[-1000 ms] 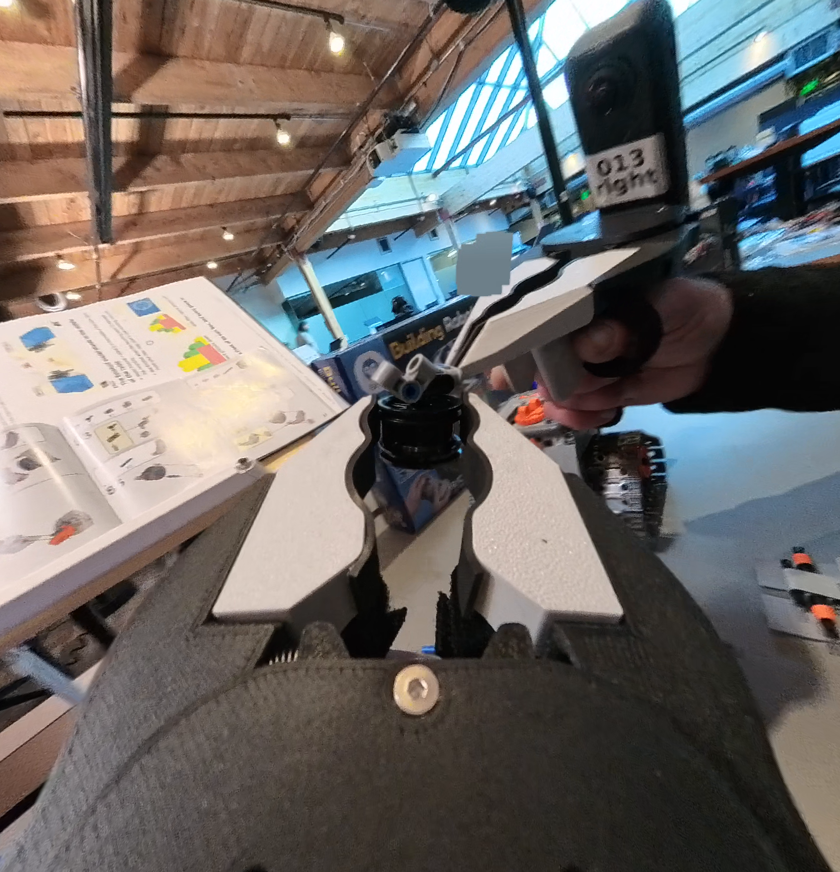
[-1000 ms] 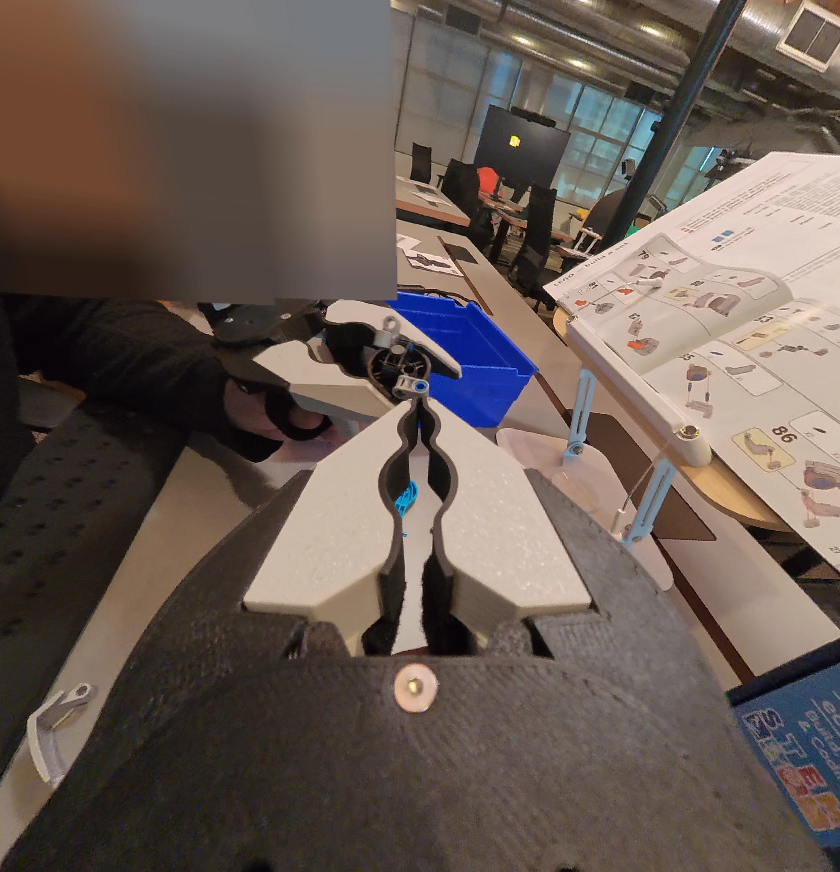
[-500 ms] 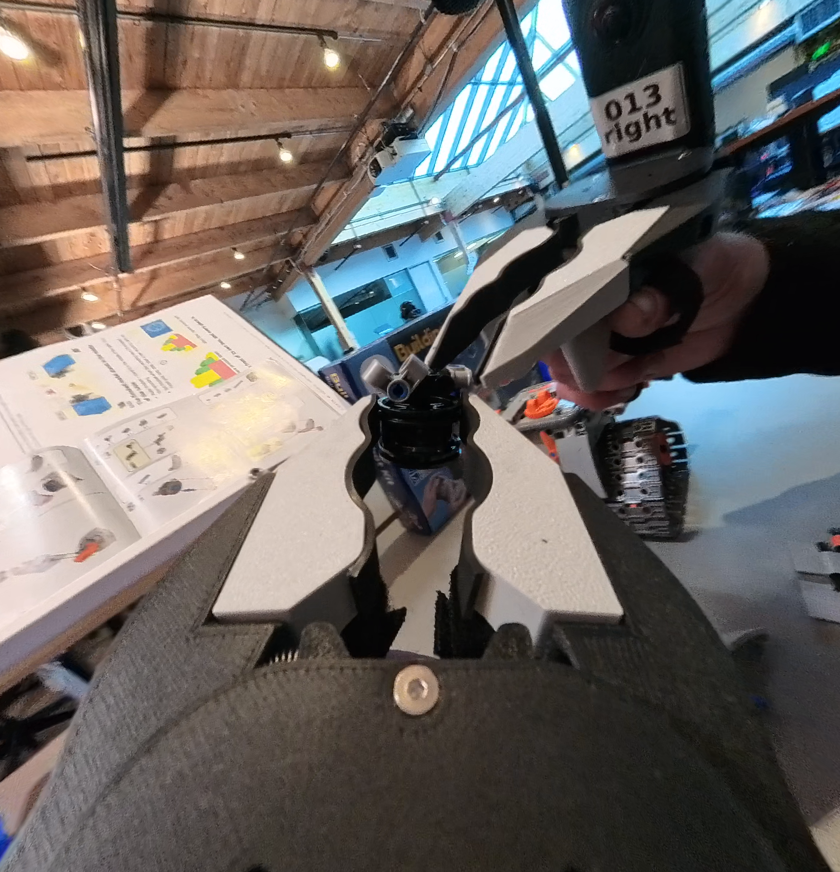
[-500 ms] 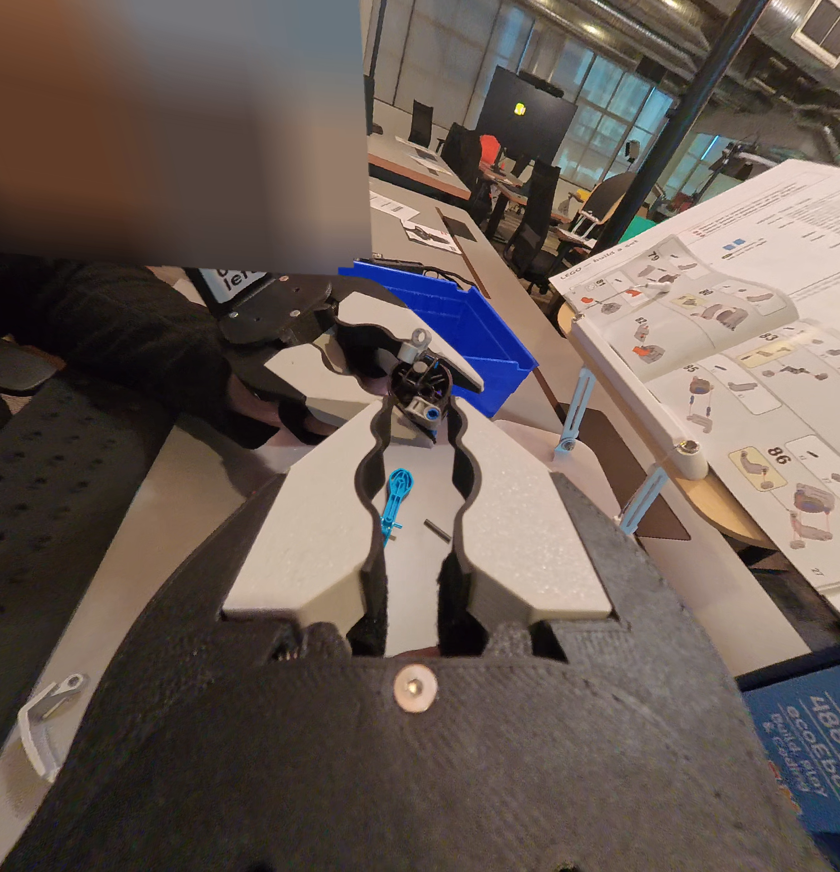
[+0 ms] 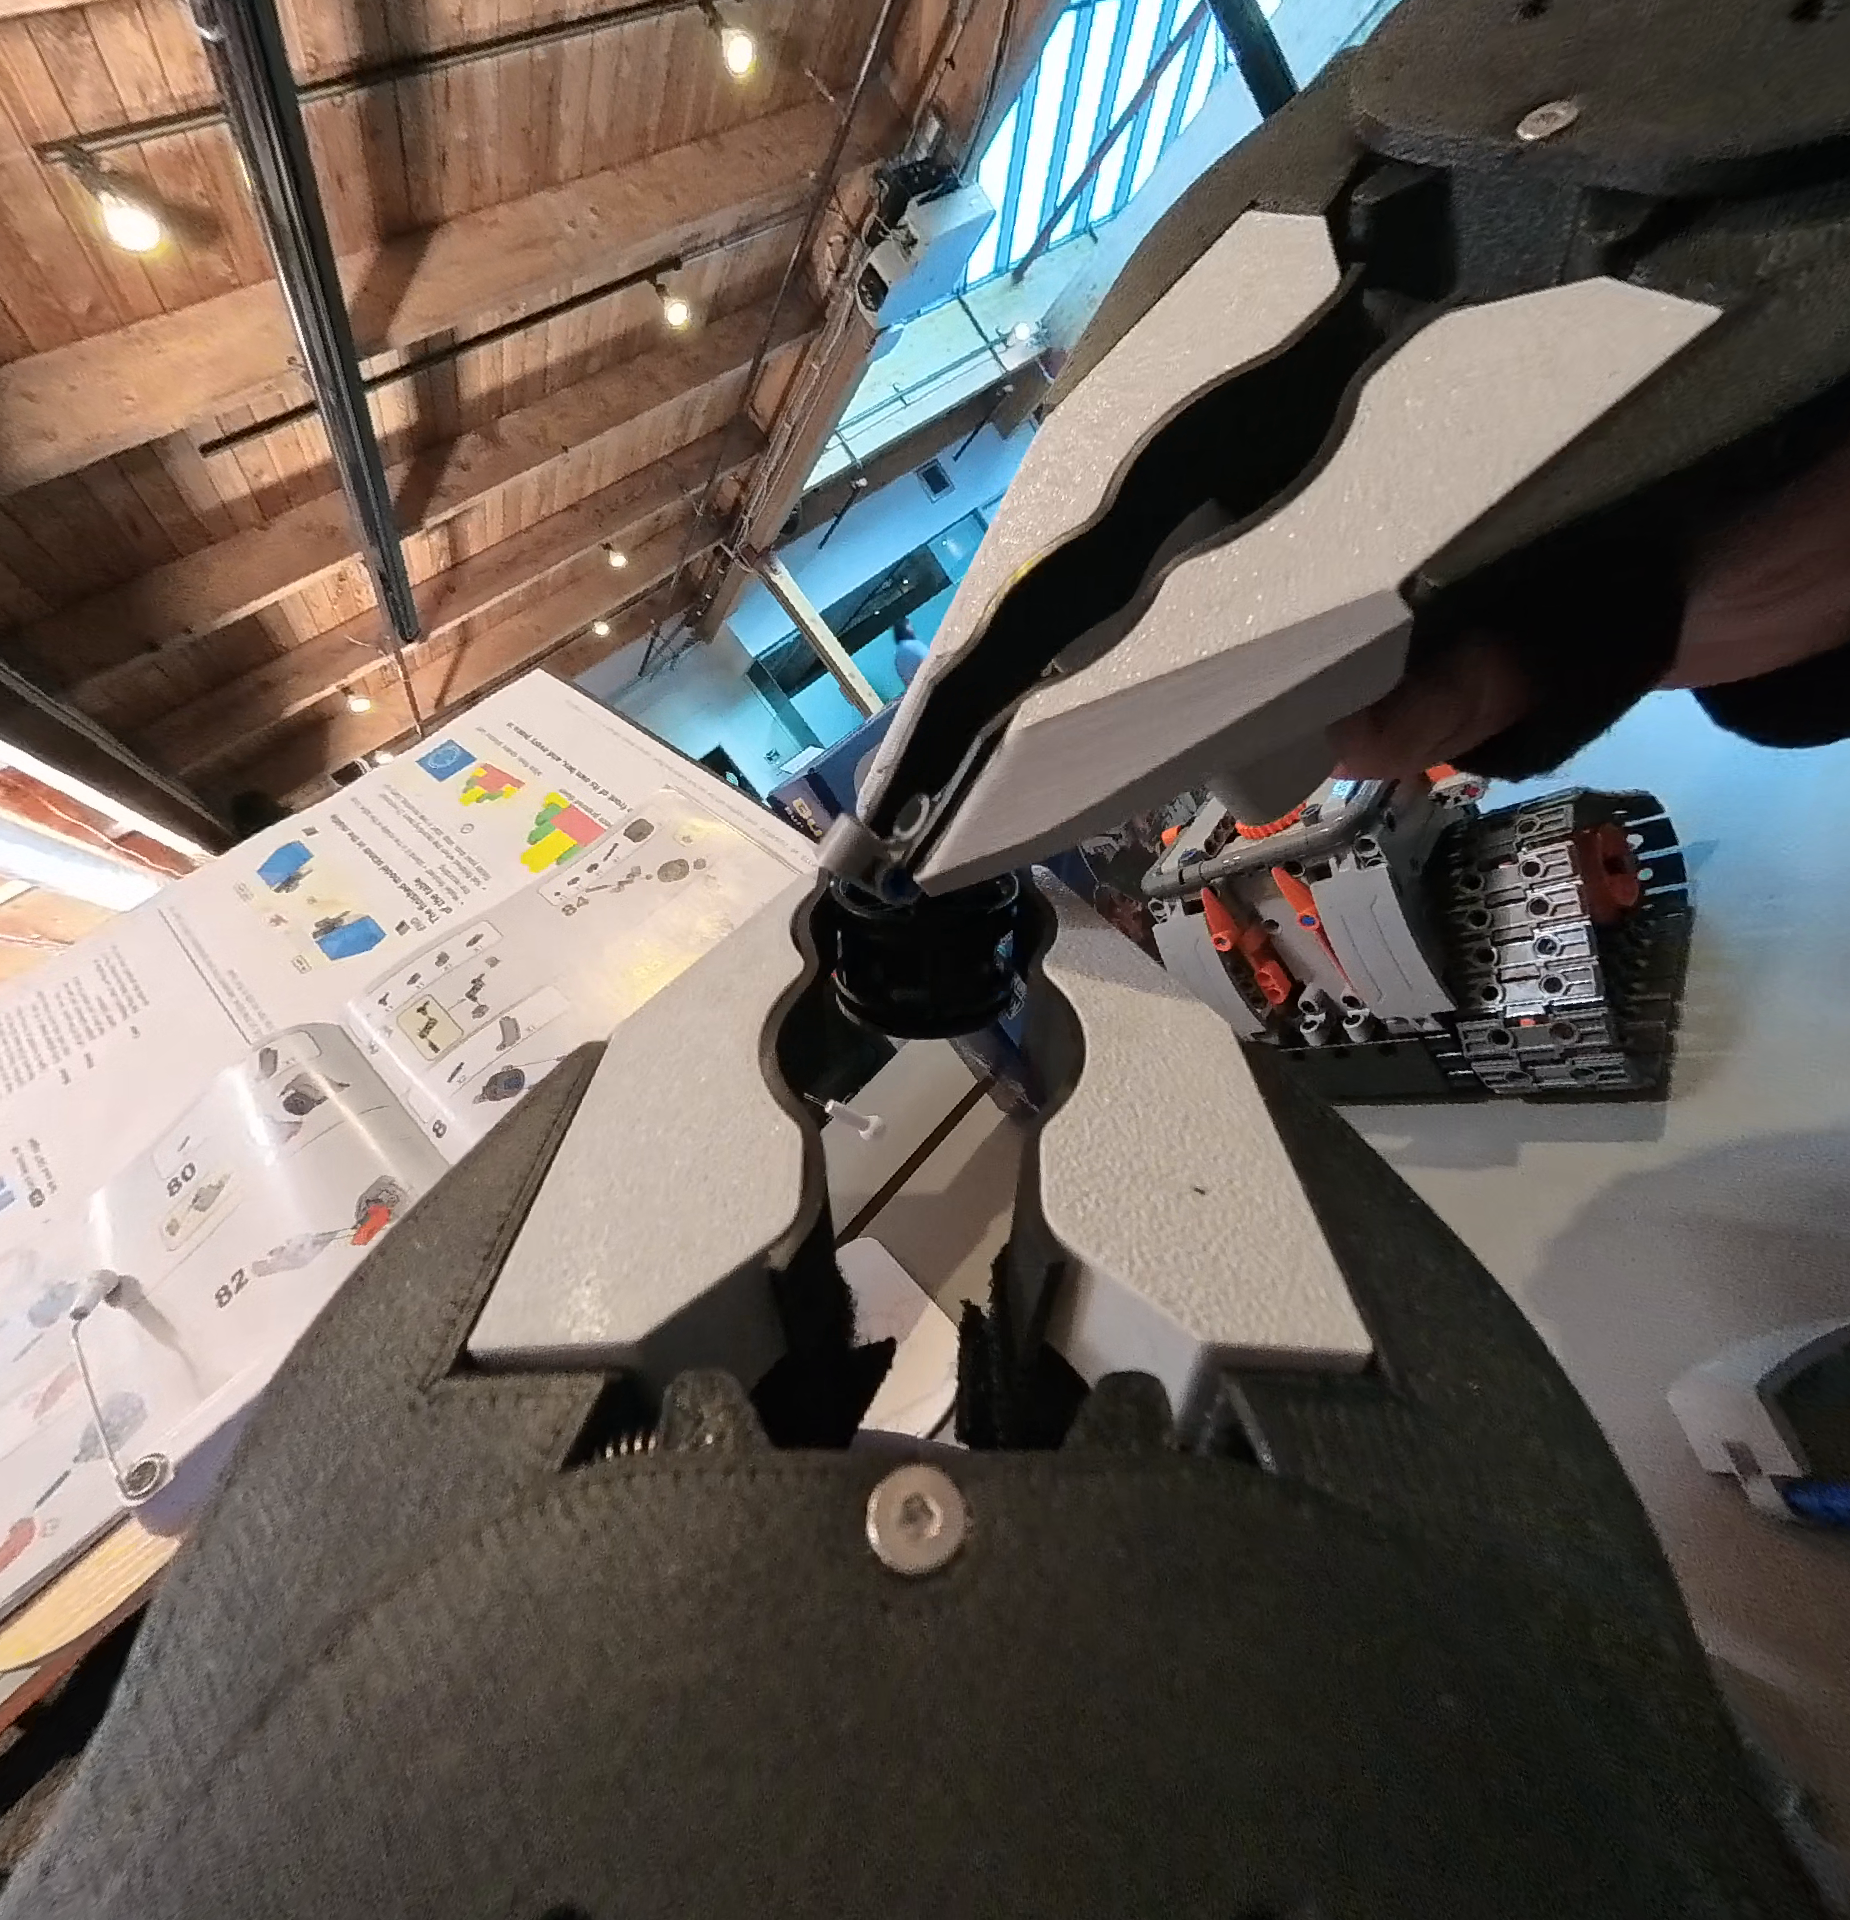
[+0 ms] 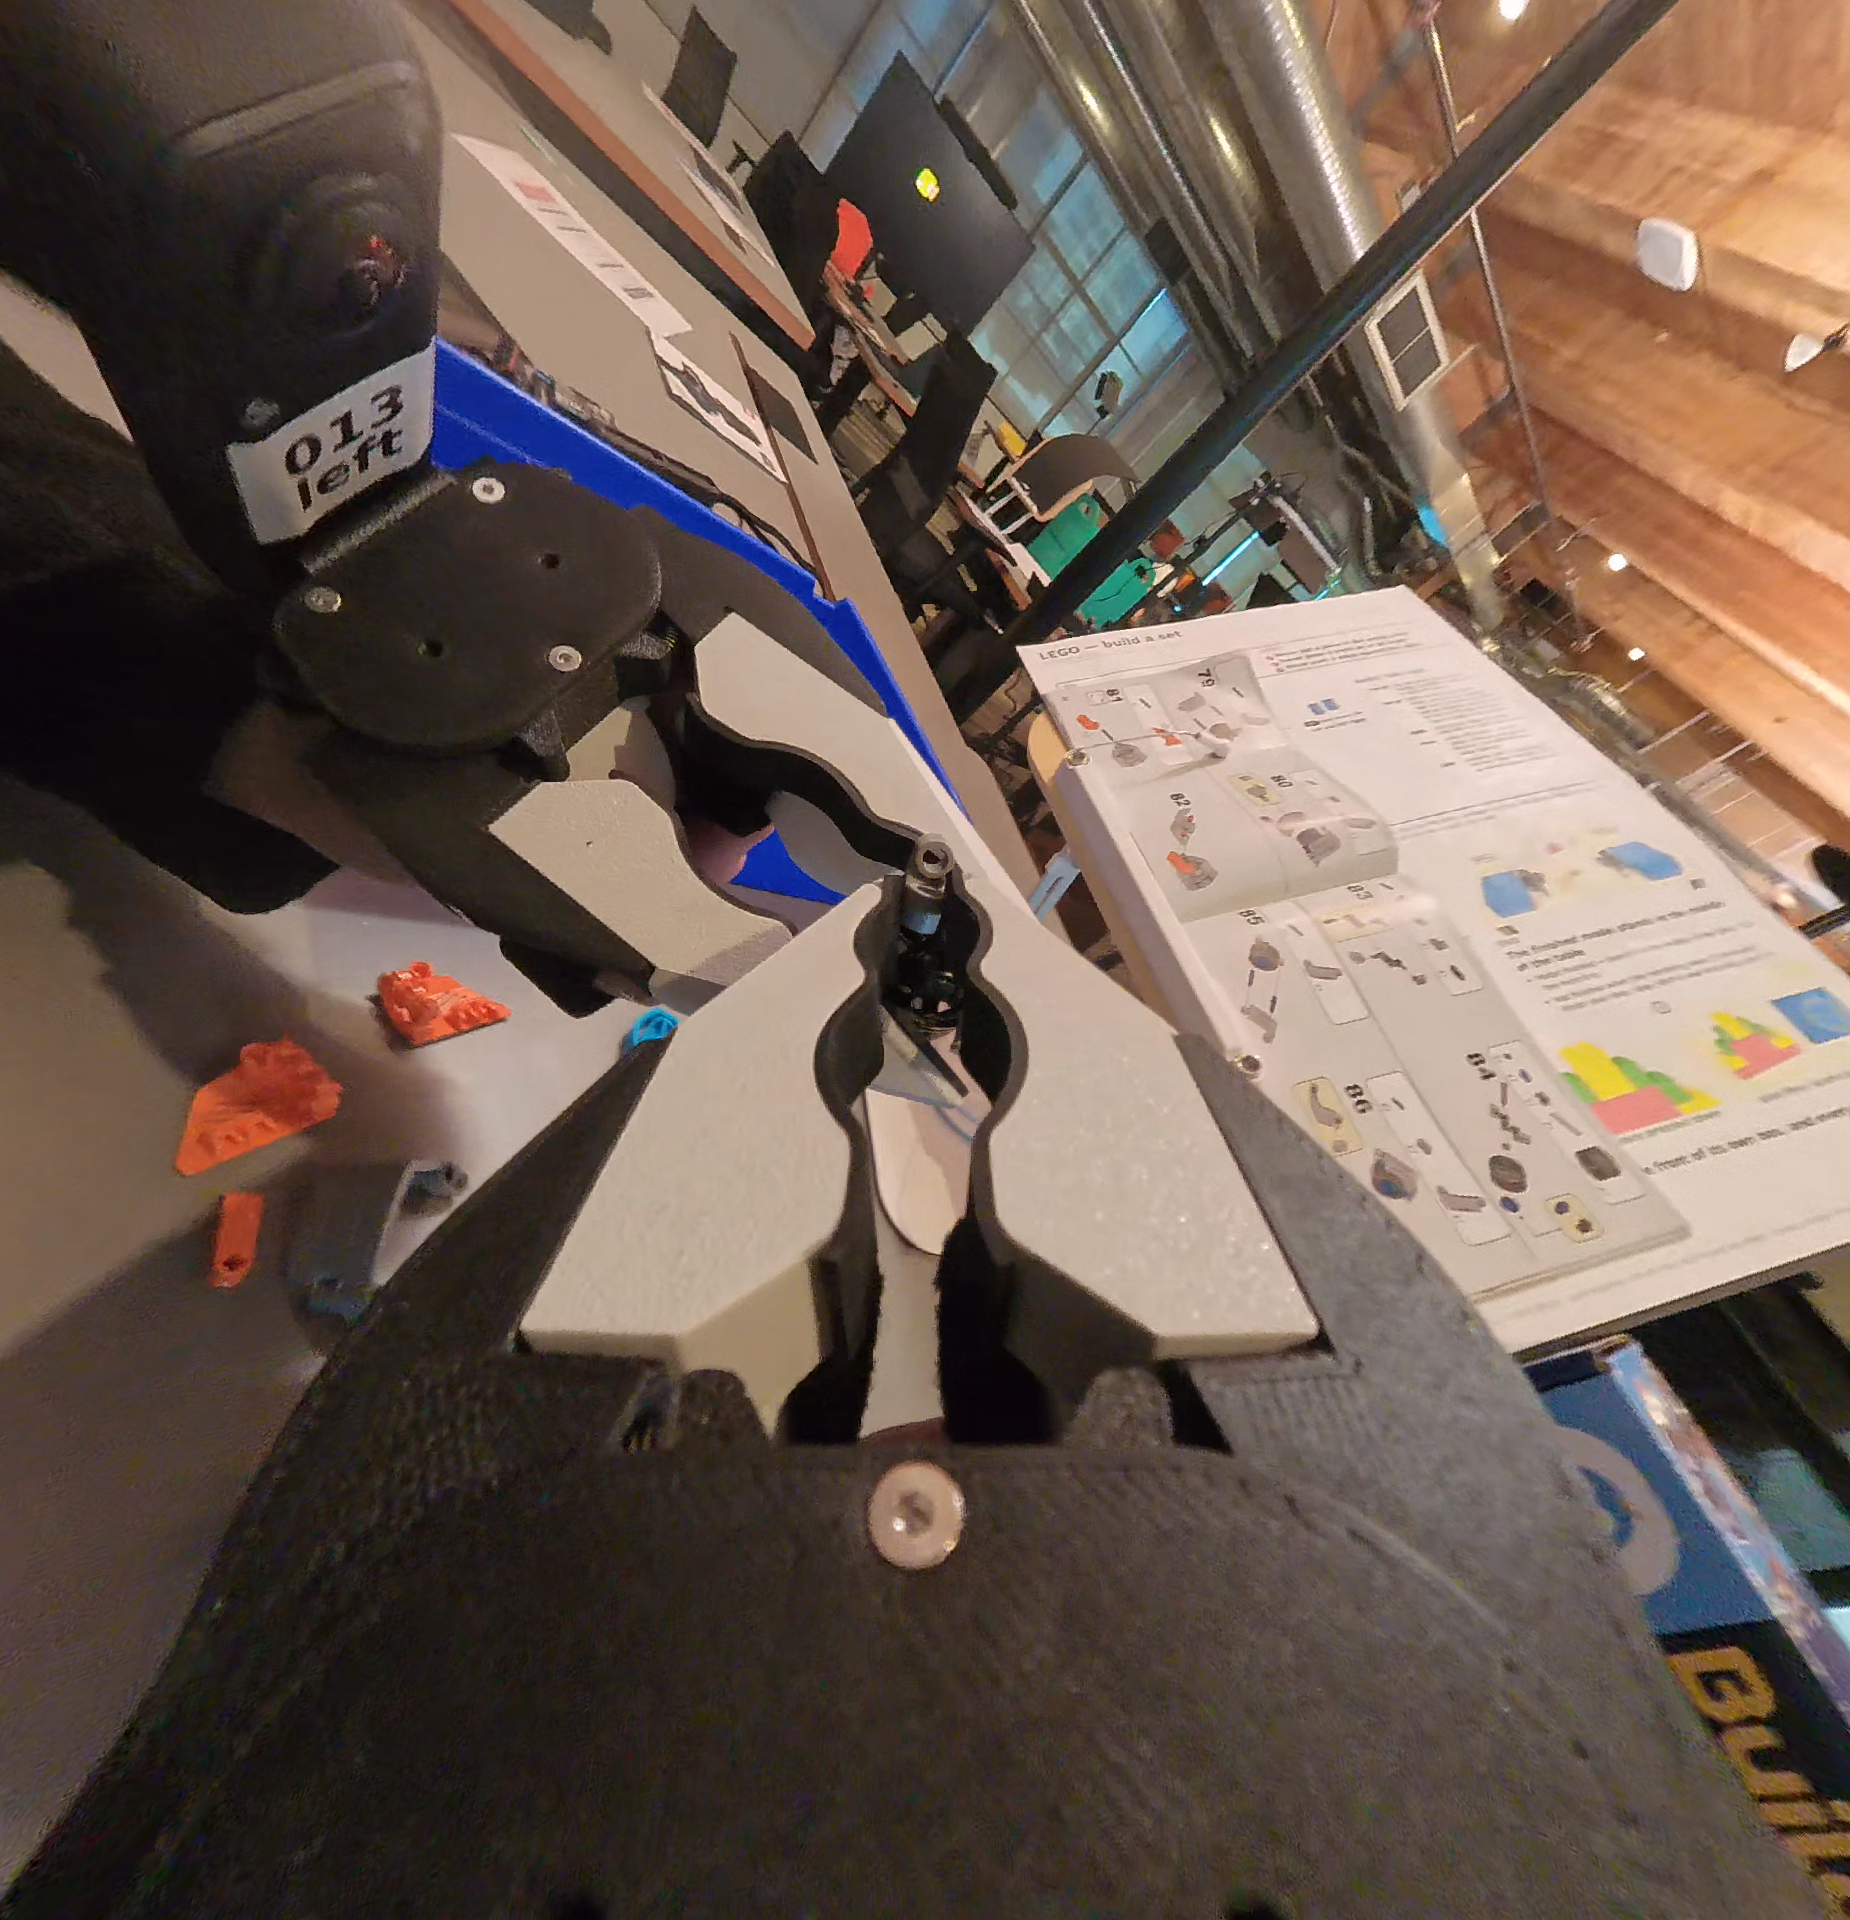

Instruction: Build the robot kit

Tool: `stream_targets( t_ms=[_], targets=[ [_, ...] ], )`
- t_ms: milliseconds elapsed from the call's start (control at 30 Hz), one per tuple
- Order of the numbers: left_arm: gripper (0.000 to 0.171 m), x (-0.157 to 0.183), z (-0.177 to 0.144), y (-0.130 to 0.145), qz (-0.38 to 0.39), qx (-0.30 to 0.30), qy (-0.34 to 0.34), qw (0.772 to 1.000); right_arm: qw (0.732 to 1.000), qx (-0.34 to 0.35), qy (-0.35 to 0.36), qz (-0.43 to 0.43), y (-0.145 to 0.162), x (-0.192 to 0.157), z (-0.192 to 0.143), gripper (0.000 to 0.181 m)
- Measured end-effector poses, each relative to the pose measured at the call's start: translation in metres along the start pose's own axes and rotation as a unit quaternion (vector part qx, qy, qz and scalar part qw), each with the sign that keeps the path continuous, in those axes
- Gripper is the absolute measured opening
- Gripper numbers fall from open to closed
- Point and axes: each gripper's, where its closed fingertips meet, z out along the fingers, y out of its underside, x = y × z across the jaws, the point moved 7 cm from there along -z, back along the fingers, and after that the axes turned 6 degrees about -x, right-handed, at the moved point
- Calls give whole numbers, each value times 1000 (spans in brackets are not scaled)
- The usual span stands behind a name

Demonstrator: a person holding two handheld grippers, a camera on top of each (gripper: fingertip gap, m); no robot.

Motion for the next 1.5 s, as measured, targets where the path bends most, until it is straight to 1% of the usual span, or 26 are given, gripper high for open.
stream_targets(
  t_ms=[67, 167, 200, 267, 400, 533, 633, 700, 800, 867, 933, 967, 1033, 1100, 1167, 1233, 1333, 1367, 1400, 1500],
  targets=[
    [31, -1, 0, 0, 9, -3, -6, 1000, 999, 10, -18, 30, 1, 3, -1, 5],
    [31, 1, -1, -1, 28, -3, -11, 1000, 999, 21, -27, 11, 1, 1, -3, 5],
    [31, 1, -1, -2, 35, 1, -13, 999, 999, 22, -22, -7, 0, -1, -4, 4],
    [31, 2, -2, -3, 50, 2, -17, 999, 997, 7, 8, -82, -1, -6, -5, 4],
    [31, 2, -2, -4, 64, 1, -24, 998, 973, -28, 74, -215, -3, -18, -2, 4],
    [33, 1, -3, -4, 72, 2, -32, 997, 950, -36, 108, -290, -2, -25, -1, 4],
    [38, -1, -4, -3, 63, 7, -30, 998, 952, -32, 106, -286, -4, -24, -3, 4],
    [43, -2, -5, -4, 56, 14, -23, 998, 966, -16, 94, -239, -4, -18, -6, 4],
    [43, -2, -5, -6, 66, 18, -32, 997, 981, -4, 74, -180, -3, -10, -8, 4],
    [39, -1, -6, -8, 68, 23, -37, 997, 995, 26, 41, -88, -4, -5, -9, 4],
    [36, 0, -5, -8, 70, 19, -32, 997, 998, 56, -20, 29, -2, 0, -7, 5],
    [31, 1, -5, -8, 70, 20, -31, 997, 993, 78, -38, 81, -1, 3, -7, 5],
    [31, 1, -5, -7, 61, 15, -23, 998, 974, 103, -86, 182, 5, 11, -7, 5],
    [31, 0, -5, -9, 46, 20, -13, 999, 944, 136, -132, 271, 10, 17, -6, 4],
    [32, 1, -5, -10, 52, 17, -17, 998, 906, 164, -168, 353, 18, 23, -5, 4],
    [32, 2, -4, -10, 47, 11, -9, 999, 866, 186, -206, 417, 26, 26, -3, 4],
    [32, 3, -1, -8, 34, -14, 2, 999, 836, 196, -221, 462, 35, 27, 1, 4],
    [32, 2, 0, -7, 28, -23, 4, 999, 834, 193, -220, 468, 37, 28, 2, 4],
    [32, 1, 1, -6, 22, -34, 5, 999, 839, 189, -209, 465, 39, 29, 3, 5],
    [31, -5, 2, -3, 11, -61, -5, 998, 861, 169, -171, 448, 42, 35, 1, 16]
  ],
)
